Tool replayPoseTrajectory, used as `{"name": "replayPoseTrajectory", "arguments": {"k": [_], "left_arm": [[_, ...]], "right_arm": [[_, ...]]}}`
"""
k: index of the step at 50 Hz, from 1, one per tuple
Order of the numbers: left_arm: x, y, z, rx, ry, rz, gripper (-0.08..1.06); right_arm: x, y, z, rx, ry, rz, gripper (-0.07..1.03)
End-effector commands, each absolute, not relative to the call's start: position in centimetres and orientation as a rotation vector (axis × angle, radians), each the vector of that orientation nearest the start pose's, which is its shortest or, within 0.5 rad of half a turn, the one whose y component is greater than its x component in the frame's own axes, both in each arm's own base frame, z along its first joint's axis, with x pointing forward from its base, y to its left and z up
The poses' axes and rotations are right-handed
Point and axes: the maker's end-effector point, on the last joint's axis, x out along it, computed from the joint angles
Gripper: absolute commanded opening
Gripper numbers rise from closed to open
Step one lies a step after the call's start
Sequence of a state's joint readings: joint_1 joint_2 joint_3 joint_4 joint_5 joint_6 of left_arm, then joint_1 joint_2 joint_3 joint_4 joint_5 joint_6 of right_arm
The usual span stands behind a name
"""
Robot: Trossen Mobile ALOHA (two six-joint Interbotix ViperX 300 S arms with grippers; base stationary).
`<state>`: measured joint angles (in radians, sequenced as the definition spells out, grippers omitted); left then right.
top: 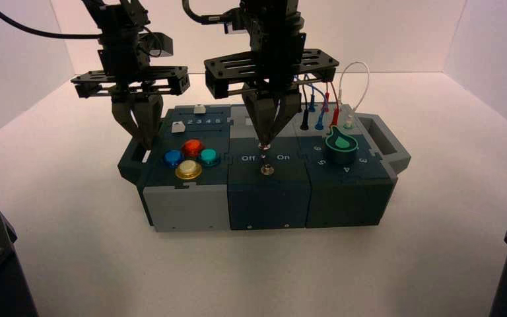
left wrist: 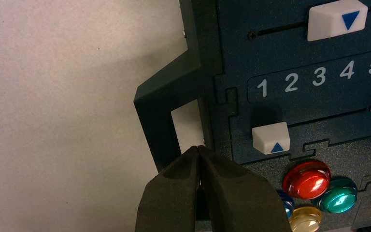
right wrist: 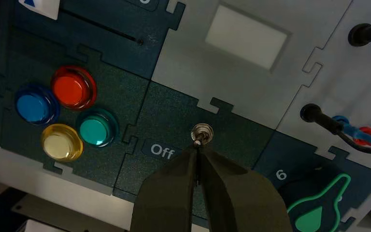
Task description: Flip the top switch off with the right gripper.
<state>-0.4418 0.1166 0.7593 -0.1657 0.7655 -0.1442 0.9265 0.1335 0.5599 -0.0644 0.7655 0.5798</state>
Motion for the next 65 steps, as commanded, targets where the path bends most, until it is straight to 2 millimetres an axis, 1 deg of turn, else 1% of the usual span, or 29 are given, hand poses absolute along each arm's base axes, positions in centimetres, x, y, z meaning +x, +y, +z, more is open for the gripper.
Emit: {"name": "replayPoseTrajectory", "arguments": {"k": [1,13,17,29,43,51,65], "left_arm": [[24.2,-14.4,1.4,0.083,1.643,-0.234,-0.03],[24.1,-14.4,1.4,0.086,1.644,-0.236,-0.03],[24.1,-14.4,1.4,0.084,1.644,-0.235,-0.03],[24.2,-14.4,1.5,0.083,1.641,-0.236,-0.03],[24.2,-14.4,1.5,0.084,1.643,-0.236,-0.03],[24.2,-14.4,1.6,0.085,1.643,-0.238,-0.03],[24.1,-14.4,1.6,0.083,1.645,-0.236,-0.03]], "right_arm": [[22.4,28.9,6.5,-0.234,1.392,0.36,-0.02],[22.0,28.1,8.2,-0.257,1.406,0.343,-0.02],[22.1,28.0,8.4,-0.262,1.405,0.342,-0.02],[22.3,27.4,7.3,-0.32,1.413,0.317,-0.02],[22.6,28.1,6.1,-0.313,1.416,0.321,-0.02],[22.6,29.3,6.4,-0.273,1.4,0.352,-0.02],[22.6,29.5,6.8,-0.255,1.399,0.359,-0.02]]}}
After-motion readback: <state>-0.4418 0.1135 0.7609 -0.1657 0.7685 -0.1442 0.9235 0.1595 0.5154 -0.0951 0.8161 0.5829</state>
